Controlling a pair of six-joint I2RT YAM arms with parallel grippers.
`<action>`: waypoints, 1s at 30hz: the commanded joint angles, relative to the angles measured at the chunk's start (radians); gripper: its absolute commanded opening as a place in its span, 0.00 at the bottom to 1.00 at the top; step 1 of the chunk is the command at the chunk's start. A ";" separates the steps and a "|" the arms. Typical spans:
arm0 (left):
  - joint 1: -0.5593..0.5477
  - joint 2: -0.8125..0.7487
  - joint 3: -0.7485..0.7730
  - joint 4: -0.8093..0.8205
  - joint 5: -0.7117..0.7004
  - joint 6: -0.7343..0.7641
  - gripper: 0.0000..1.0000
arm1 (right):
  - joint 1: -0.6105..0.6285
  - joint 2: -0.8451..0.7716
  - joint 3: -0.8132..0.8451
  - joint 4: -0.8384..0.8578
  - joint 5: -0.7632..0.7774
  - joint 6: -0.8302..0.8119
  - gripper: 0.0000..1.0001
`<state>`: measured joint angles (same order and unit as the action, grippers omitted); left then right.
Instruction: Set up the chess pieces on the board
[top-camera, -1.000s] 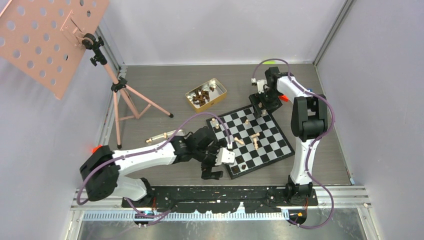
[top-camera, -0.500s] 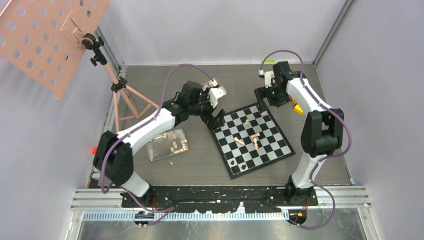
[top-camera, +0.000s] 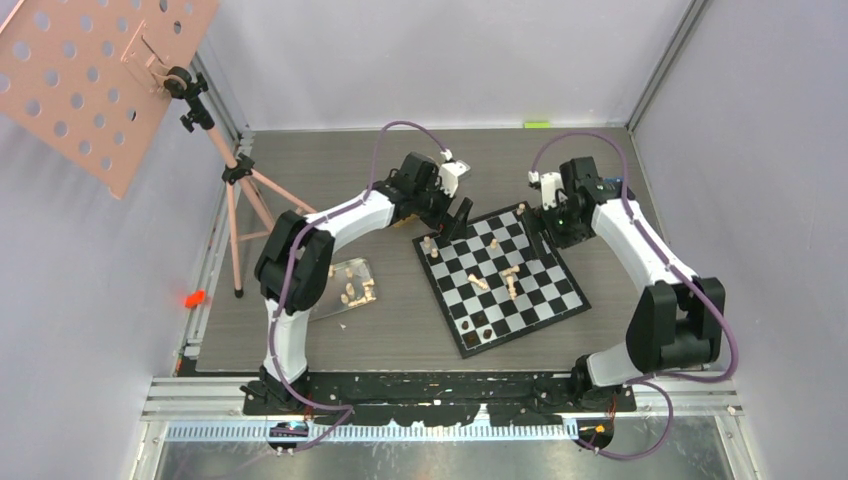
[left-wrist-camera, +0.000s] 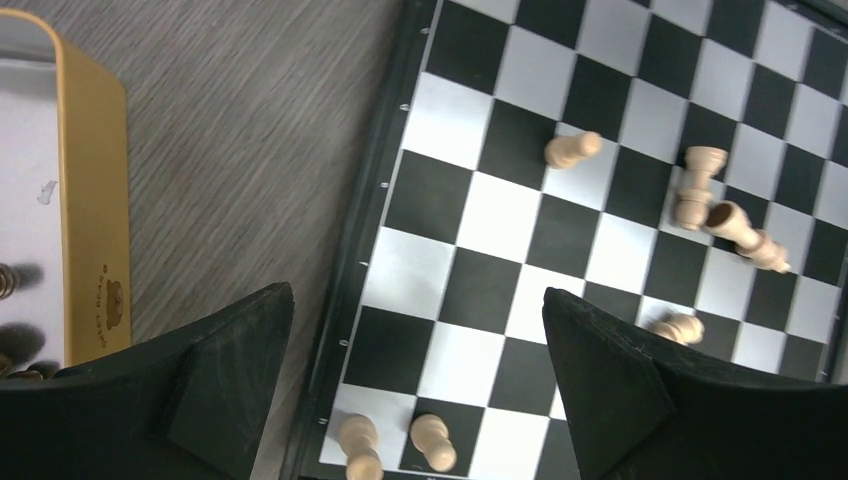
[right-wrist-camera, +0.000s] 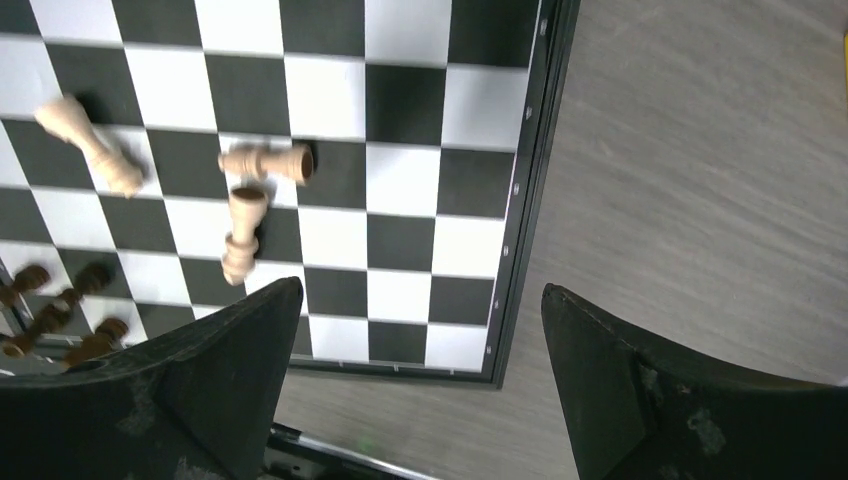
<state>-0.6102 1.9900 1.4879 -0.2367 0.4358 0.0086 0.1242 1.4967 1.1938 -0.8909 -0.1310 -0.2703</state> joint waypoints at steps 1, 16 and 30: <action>0.011 0.050 0.061 0.039 -0.051 -0.034 0.99 | 0.002 -0.137 -0.093 -0.043 0.025 -0.104 0.97; 0.017 0.082 0.004 -0.026 0.079 -0.075 0.96 | -0.003 -0.408 -0.394 -0.253 0.107 -0.421 0.96; 0.017 -0.065 -0.183 -0.077 0.120 -0.033 0.89 | -0.003 -0.259 -0.533 0.108 0.261 -0.369 0.95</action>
<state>-0.5907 2.0216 1.3670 -0.2535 0.5163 -0.0429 0.1230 1.1904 0.6559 -0.9520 0.0765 -0.6746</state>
